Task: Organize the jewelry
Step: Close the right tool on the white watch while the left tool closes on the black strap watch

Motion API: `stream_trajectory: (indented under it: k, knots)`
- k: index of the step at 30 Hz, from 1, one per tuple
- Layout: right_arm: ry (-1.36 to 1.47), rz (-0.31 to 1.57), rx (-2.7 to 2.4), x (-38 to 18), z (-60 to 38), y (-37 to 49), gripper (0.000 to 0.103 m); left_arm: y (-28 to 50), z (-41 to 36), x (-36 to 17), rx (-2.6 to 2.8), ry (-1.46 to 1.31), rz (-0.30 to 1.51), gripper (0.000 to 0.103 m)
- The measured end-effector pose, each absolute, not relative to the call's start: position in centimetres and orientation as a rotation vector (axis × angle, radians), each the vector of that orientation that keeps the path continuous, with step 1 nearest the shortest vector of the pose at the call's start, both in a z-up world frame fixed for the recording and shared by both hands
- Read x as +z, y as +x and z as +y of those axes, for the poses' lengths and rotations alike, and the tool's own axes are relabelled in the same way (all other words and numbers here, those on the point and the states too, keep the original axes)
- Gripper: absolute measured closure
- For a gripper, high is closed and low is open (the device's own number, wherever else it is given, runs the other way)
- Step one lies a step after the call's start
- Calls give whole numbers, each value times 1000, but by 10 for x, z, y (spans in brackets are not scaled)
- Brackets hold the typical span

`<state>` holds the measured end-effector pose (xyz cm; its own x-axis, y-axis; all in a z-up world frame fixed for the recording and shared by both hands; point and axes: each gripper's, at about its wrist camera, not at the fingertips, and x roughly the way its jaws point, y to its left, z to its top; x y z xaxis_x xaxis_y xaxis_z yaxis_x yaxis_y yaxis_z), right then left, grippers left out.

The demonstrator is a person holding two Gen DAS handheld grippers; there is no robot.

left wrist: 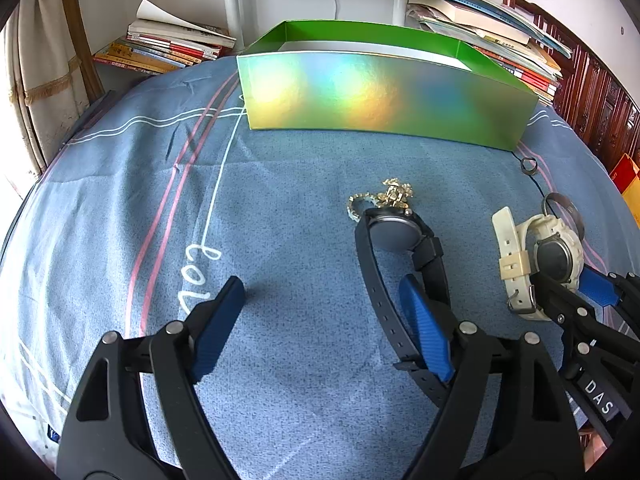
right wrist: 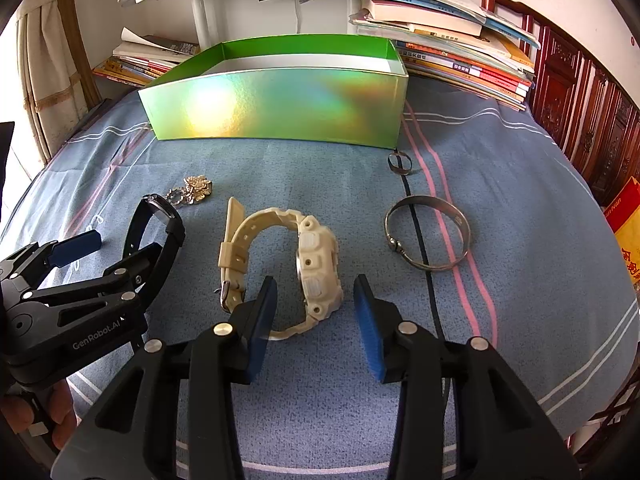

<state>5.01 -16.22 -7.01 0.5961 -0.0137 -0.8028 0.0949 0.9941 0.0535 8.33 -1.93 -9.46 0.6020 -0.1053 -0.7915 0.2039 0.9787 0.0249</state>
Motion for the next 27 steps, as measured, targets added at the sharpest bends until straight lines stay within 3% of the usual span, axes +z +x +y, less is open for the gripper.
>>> stream_trajectory:
  k: [24, 26, 27]
  knots:
    - [89, 927, -68, -70, -162, 50, 61, 83, -19, -95, -177, 116, 904, 23]
    - [80, 923, -69, -70, -161, 50, 62, 82, -19, -95, -183, 117, 900, 26]
    - [76, 920, -66, -70, -160, 49, 69, 82, -19, -94, -192, 116, 898, 32]
